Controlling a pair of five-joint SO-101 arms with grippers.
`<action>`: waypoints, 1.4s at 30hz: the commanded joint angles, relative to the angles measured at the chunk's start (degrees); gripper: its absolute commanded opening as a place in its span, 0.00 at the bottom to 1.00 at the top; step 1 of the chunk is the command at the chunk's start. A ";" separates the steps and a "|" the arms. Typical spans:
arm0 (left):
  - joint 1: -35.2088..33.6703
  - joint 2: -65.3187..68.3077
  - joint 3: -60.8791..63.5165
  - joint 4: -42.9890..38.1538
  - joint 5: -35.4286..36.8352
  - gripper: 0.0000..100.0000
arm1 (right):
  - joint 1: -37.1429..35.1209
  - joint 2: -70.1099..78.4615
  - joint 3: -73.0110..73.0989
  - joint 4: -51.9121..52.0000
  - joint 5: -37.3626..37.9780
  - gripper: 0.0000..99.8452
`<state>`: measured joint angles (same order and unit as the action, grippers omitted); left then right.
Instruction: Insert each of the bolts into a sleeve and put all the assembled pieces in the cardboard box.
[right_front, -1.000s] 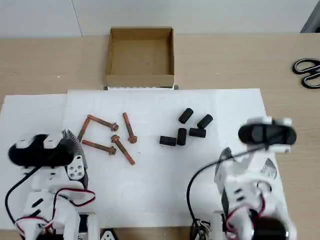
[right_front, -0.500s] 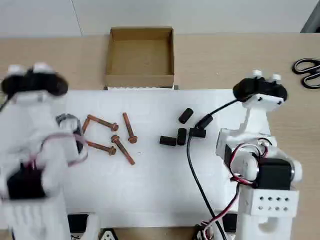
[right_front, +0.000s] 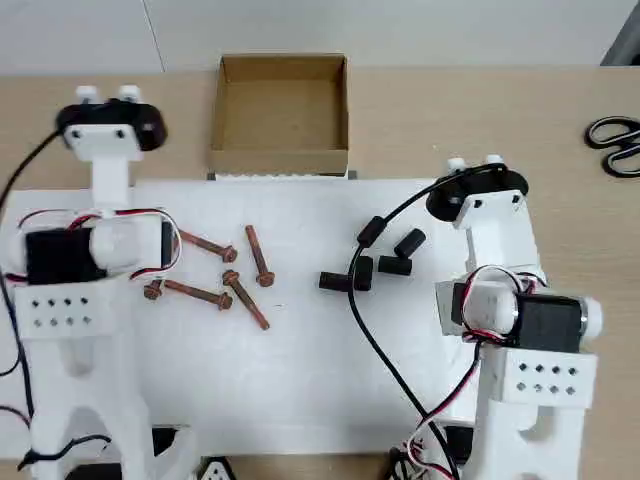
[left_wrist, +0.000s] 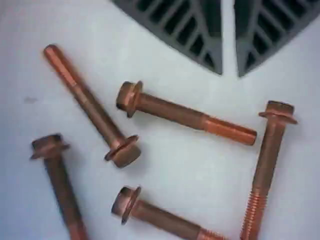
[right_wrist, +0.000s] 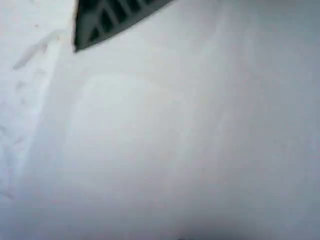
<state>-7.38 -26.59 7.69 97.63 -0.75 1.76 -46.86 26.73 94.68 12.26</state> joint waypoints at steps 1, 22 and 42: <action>-0.09 2.99 3.12 -1.76 -2.73 0.01 | -0.13 0.57 -2.20 -0.92 0.97 0.35; 0.09 6.42 10.77 -8.18 -0.09 0.01 | -8.66 21.41 6.86 -23.08 4.75 0.35; 0.26 6.68 14.02 -10.20 -4.13 0.01 | -10.33 39.25 -8.53 -25.54 -5.80 0.35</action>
<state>-7.30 -19.65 21.93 88.66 -4.53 -7.38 -8.79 22.42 69.80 10.59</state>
